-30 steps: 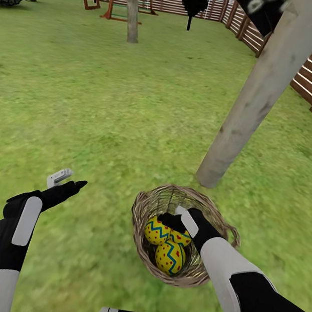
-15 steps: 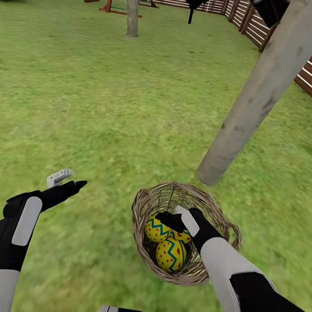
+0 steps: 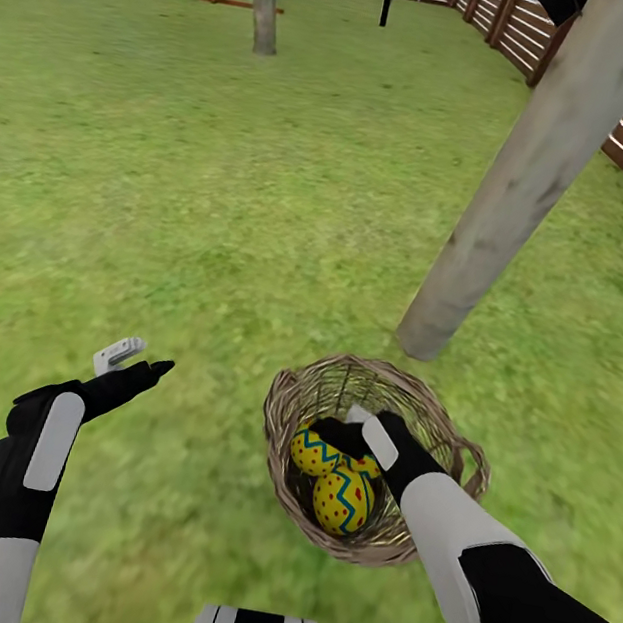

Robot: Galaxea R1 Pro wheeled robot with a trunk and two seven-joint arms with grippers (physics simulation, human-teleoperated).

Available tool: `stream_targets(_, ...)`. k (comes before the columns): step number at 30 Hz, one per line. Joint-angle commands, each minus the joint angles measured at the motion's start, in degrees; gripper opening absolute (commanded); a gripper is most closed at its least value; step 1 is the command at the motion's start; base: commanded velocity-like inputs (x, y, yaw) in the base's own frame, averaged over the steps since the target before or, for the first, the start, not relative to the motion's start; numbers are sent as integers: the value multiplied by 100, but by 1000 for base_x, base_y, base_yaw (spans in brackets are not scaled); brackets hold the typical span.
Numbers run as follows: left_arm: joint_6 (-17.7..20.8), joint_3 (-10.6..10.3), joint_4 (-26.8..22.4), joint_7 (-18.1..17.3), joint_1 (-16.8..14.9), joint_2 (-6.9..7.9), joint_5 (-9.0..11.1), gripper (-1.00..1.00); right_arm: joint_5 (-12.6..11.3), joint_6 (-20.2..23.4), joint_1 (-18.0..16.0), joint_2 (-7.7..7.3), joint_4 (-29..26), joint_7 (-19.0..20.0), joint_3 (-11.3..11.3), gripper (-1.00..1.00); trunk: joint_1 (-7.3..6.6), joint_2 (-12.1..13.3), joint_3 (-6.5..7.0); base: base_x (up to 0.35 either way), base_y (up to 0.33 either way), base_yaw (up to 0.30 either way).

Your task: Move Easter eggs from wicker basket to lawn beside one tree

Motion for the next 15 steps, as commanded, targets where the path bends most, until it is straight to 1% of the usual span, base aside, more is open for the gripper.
stream_targets(1,28,3,-7,50,-3,-1,62,100,-59,16,-2,-6,-15,-38,43,100,1,-3,-27,0,0,0)
stream_targets(2,26,3,-7,50,-3,-1,62,100,-59,16,-2,-8,-19,-38,43,100,4,-5,-49,0,0,0)
stream_targets(4,23,3,-7,50,-3,-1,62,100,-59,16,-2,-8,-60,-41,43,100,4,-5,-49,0,0,0)
stream_targets(7,23,3,-7,50,-3,-1,62,100,-59,16,-2,-3,-90,-46,43,100,11,-9,-115,0,0,0)
stream_targets(9,20,3,-7,50,-3,-1,62,100,-59,16,2,-4,-98,-44,43,100,11,-9,-115,0,0,0)
stream_targets(11,20,3,-7,50,-3,-1,62,100,-59,16,1,-3,-98,-46,44,100,17,-11,-160,0,0,0)
stream_targets(15,20,3,-7,50,-3,-1,62,100,-59,16,6,-1,-95,-46,43,100,19,-13,-182,0,0,0)
